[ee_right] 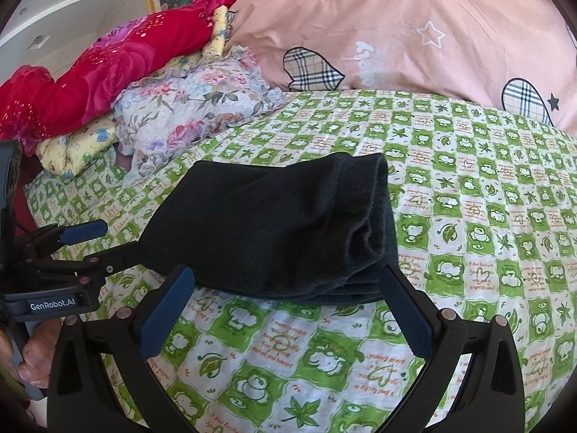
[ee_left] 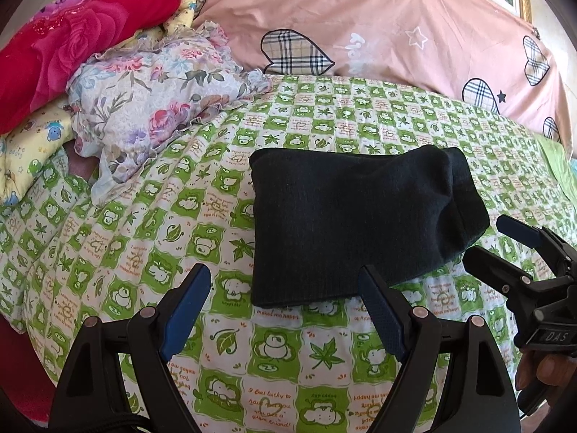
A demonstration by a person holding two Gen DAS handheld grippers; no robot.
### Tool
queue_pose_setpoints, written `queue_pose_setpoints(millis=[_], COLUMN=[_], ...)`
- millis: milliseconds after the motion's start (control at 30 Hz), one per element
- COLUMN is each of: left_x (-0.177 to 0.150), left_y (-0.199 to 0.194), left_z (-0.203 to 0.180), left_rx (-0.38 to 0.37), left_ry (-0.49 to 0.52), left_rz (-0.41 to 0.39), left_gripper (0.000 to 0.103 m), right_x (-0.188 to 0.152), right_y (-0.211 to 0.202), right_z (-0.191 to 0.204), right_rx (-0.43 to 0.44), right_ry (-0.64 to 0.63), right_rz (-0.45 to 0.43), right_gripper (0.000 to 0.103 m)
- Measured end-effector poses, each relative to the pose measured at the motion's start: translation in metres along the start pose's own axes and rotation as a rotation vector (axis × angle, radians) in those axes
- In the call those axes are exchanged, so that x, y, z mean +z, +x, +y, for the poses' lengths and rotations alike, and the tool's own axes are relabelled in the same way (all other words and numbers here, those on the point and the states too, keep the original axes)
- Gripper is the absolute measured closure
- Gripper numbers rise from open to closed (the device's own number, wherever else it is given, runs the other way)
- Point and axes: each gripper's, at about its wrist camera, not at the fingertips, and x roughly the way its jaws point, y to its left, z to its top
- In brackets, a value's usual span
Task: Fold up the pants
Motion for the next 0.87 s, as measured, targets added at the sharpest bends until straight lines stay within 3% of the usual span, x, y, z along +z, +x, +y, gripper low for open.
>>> queue_pose_setpoints(millis=[867], left_x=[0.0067], left_y=[0.0087], left_z=[-0.0048], left_rx=[0.008], left_ry=[0.001], left_rz=[0.011], left_gripper=[0.019], right_x=[0.0066], right_y=[0.0094], right_z=[-0.0080], right_rx=[0.009], right_ry=[0.005], right_rz=[0.016], right_gripper=[0.001])
